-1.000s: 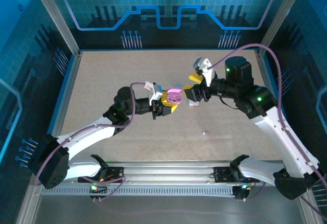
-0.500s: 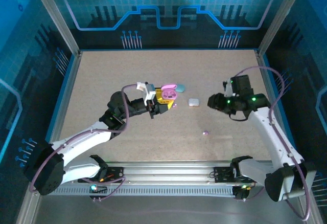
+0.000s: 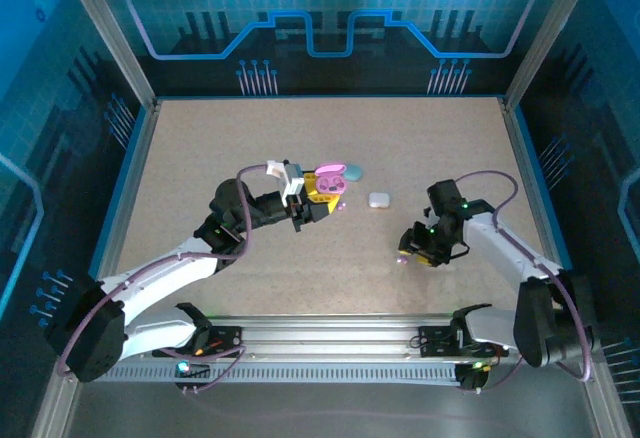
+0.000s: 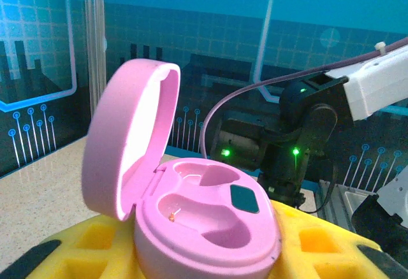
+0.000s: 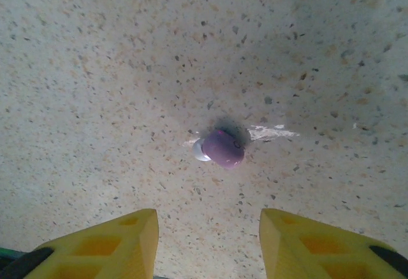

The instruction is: Insert the wireless bluetooth earbuds into the charging case

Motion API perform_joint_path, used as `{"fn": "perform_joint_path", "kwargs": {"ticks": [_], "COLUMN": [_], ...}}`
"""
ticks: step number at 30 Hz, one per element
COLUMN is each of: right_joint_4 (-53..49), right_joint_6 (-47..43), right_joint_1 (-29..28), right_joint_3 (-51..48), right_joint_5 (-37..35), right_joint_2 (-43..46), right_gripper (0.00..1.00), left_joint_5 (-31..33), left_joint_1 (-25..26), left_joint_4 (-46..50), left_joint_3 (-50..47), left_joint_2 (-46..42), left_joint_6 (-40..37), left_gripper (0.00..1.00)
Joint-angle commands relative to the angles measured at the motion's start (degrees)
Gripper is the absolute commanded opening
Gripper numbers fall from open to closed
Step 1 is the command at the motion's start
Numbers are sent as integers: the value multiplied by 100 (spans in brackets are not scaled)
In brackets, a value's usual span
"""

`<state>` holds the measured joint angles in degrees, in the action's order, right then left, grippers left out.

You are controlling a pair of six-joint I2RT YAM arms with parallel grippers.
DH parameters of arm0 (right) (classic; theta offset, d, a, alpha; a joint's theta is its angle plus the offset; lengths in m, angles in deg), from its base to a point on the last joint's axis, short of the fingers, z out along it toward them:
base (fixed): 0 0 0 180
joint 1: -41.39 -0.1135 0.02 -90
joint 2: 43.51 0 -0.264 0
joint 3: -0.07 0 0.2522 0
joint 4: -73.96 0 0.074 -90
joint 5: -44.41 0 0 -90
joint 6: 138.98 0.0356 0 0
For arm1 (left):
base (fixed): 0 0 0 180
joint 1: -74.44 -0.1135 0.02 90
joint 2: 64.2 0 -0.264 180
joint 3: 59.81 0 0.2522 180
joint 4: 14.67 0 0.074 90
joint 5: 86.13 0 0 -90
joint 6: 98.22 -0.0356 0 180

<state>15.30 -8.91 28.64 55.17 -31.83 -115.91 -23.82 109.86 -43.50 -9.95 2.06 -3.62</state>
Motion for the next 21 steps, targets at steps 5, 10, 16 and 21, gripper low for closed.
{"fn": "perform_joint_path", "kwargs": {"ticks": [5, 10, 16, 21], "right_joint_4": [122, 171, 506, 765], "right_joint_6": [325, 564, 655, 729], "right_joint_1": [-339, -532, -659, -735], "right_joint_3": [-23, -174, -280, -276], "right_joint_5": [-76, -33, 98, 16], "right_joint_2": [-67, 75, -171, -385], "right_gripper": [49, 49, 49, 49], "left_joint_5": [-11, -18, -27, -34], "left_joint_1": [-1, 0, -6, 0], "left_joint_4": [-129, -109, -84, -30], "left_joint_3": [-6, 3, 11, 36], "left_joint_2": [-116, -113, -104, -112], "left_joint_6": [66, 38, 32, 9], "left_gripper": [32, 32, 32, 32]}}
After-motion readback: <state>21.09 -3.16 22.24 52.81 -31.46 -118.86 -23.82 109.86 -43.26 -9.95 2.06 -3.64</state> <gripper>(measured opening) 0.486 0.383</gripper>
